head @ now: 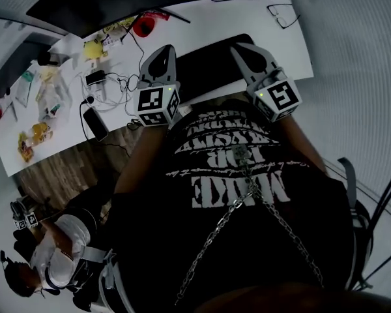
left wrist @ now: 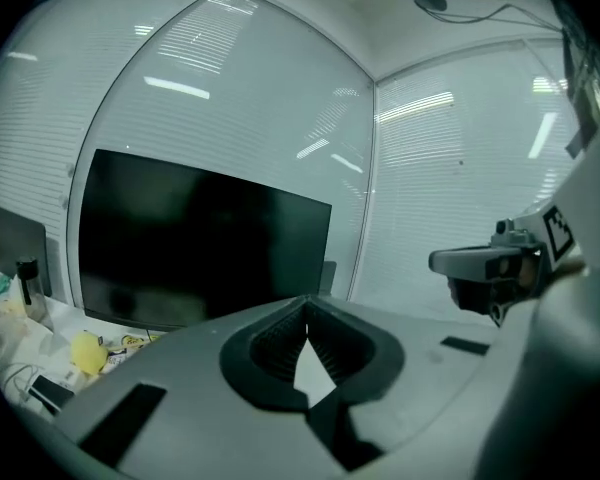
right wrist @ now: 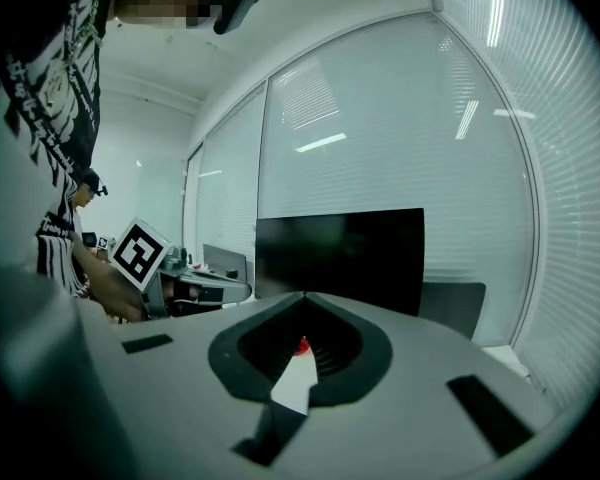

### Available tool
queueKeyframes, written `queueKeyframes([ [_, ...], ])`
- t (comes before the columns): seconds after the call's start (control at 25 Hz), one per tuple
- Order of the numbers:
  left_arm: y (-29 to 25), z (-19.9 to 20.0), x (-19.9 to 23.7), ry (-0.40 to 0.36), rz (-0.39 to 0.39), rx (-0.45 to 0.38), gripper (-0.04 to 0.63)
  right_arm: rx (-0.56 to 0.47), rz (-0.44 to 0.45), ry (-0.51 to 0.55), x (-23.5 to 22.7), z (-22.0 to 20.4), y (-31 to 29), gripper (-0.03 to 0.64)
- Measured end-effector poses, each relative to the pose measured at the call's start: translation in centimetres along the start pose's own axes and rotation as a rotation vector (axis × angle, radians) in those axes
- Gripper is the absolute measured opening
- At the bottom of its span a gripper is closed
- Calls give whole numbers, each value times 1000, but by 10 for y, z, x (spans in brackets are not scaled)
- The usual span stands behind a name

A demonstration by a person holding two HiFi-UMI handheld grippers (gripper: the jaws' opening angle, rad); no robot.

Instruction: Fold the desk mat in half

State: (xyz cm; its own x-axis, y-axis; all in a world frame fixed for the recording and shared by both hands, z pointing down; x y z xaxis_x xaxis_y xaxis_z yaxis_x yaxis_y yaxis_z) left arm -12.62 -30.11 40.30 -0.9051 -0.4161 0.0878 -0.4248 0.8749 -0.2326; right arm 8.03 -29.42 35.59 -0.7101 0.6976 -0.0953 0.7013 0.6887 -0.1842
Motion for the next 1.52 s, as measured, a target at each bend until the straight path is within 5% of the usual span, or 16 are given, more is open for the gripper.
queueKeyframes([
  [0.44, -35, -7, 1, 8, -85, 18, 9, 35, -107, -11, -15, -9, 1, -2],
  [0.88, -104, -45, -52, 33, -42, 120, 9, 100, -18, -16, -106, -41, 15, -2],
  [1.52, -155, -107, -121, 161, 96, 319, 8, 385, 168, -50, -225, -111, 14, -2],
])
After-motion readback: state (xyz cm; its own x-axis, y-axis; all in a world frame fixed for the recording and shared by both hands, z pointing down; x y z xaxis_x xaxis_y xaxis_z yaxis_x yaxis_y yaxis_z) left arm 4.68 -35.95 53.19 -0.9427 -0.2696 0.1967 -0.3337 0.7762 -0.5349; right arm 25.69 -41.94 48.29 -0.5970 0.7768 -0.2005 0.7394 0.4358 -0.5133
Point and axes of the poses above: the fingertips, and each gripper's own axes: y backward along the fingers, x to its left, z out of its top, the point moved 6 cm from there along y, backward along the fingers, and after that the axes turned 6 degrees about -y, right-handed, at the moved point
